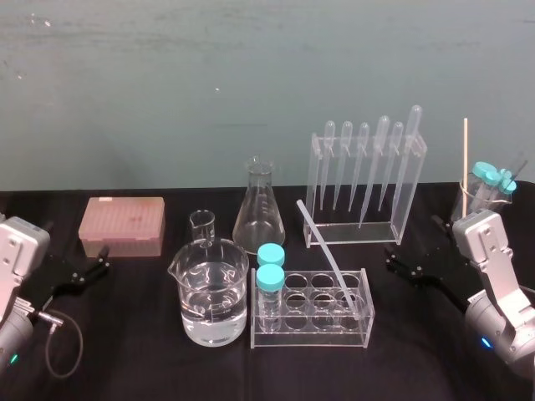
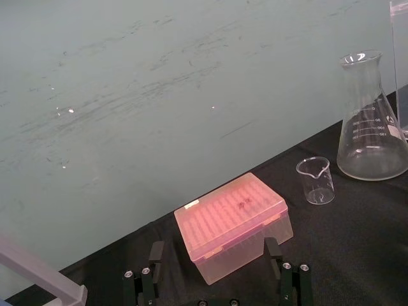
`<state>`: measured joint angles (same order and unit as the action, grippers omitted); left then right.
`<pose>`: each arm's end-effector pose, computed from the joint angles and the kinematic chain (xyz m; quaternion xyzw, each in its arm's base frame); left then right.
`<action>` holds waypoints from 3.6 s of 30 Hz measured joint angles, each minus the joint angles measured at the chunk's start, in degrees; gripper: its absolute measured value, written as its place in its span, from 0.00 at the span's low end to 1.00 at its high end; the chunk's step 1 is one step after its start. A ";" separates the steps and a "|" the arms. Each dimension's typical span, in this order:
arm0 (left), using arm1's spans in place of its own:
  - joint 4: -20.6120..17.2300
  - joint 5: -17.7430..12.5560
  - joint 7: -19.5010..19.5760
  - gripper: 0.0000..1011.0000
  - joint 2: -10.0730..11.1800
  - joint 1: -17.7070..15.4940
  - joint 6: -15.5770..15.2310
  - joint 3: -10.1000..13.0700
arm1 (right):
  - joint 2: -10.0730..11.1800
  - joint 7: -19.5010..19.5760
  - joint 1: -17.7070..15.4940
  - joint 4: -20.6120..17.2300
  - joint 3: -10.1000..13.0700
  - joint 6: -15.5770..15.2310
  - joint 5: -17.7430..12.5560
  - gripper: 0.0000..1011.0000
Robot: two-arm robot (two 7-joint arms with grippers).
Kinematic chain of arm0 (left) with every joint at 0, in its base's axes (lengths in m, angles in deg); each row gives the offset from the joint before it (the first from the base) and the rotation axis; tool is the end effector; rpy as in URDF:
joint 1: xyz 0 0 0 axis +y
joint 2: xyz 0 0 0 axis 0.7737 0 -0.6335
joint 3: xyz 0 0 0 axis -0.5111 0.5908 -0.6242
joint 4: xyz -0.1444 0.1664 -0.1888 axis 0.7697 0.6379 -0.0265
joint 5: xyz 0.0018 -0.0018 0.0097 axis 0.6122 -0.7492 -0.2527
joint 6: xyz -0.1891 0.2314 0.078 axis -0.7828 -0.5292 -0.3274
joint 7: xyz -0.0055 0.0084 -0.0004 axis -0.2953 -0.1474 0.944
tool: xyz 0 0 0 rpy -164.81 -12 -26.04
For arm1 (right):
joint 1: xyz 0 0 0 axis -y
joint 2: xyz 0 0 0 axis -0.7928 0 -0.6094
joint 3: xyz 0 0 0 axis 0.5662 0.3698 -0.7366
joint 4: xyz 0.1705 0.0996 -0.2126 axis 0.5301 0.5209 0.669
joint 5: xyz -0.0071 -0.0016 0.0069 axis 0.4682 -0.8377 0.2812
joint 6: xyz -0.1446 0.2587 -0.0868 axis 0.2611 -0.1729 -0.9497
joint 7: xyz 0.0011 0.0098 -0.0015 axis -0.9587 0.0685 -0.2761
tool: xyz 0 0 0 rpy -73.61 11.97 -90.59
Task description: Pick up the stirring rod with one hand, then place it down.
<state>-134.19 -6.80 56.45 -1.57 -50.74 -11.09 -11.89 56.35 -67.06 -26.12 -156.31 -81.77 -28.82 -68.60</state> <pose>0.3581 0.0826 -0.3023 0.1414 -0.1324 0.5800 0.7913 0.3580 -0.0826 -0.3024 -0.1417 -0.1324 -0.5799 0.7913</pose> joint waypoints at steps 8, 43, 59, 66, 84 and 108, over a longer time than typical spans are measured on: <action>0.00 0.00 0.00 0.99 0.00 0.00 0.00 0.00 | 0.00 0.00 0.00 0.00 0.00 0.00 0.00 0.99; 0.00 0.00 0.00 0.99 0.00 0.00 0.00 0.00 | 0.00 0.00 0.00 0.00 0.00 0.00 0.00 0.99; 0.00 0.00 0.00 0.99 0.00 0.00 0.00 0.00 | -0.03 0.00 -0.20 -0.14 0.32 0.25 0.11 0.99; 0.00 0.00 0.00 0.99 0.00 0.00 0.00 0.00 | -0.32 4.61 -0.81 -3.64 2.03 6.95 6.30 0.99; 0.00 0.00 0.00 0.99 0.00 0.00 0.00 0.00 | -2.40 -10.52 3.80 -6.96 -2.64 16.52 0.32 0.99; 0.00 0.00 0.00 0.99 0.00 0.00 0.00 0.00 | -6.30 -24.33 9.21 0.83 -2.79 -8.79 -15.34 0.99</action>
<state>-134.18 -6.80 56.45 -1.57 -50.75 -11.09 -11.90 50.06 -91.40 -16.91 -155.48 -84.55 -37.60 -83.95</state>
